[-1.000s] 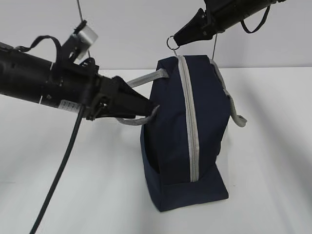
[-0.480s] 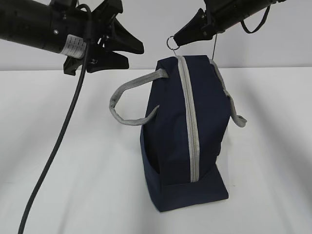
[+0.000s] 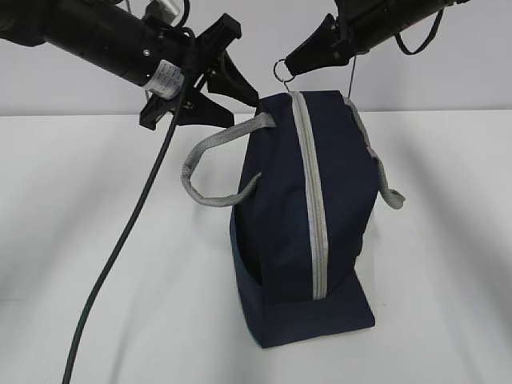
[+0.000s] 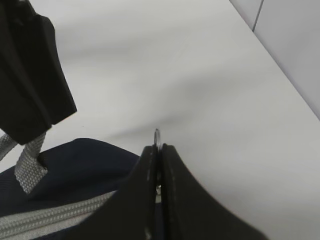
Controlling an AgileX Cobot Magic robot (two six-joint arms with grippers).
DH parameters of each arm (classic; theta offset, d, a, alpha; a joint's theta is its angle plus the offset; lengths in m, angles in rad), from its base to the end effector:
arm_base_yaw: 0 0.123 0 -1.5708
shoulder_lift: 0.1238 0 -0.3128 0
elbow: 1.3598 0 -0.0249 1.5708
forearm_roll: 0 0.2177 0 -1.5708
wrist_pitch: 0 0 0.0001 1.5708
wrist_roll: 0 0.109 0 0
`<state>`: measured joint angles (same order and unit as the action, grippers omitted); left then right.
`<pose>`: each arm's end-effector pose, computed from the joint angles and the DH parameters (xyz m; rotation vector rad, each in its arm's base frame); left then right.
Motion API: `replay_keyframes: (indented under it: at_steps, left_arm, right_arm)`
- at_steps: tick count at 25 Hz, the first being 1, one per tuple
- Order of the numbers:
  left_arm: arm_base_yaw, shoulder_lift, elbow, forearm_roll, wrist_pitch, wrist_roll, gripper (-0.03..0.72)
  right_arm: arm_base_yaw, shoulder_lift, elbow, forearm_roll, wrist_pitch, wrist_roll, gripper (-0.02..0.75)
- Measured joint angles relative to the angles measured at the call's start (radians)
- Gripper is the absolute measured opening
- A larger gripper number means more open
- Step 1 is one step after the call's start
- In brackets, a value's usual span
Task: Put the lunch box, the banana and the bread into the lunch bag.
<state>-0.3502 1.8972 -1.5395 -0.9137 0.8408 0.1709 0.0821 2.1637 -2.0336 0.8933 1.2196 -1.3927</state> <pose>0.3623 -0.2009 0.3032 0.0588 2.5555 -1.1481 0.4506 0.1171 0.3087 -1.3781 1.8402 0.6458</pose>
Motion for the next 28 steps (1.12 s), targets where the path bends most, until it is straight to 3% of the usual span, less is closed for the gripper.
replay_keyframes:
  at_steps: [17,20,23,28]
  left_arm:
    - [-0.064,0.046,-0.045,-0.031,-0.054,-0.022,0.346]
    - [-0.069,0.05,-0.045,-0.031,-0.068,-0.022,0.233]
    - [-0.07,0.057,-0.045,-0.03,-0.08,-0.022,0.052]
    - [-0.071,0.057,-0.05,-0.034,-0.077,-0.02,0.006]
  right_arm:
    - [0.0,0.0,0.0,0.0,0.0,0.004,-0.016]
    - [0.0,0.0,0.0,0.0,0.0,0.004,-0.016]
    - [0.0,0.0,0.0,0.0,0.0,0.006,-0.016]
    - [0.0,0.0,0.0,-0.039,0.0,-0.002,-0.016]
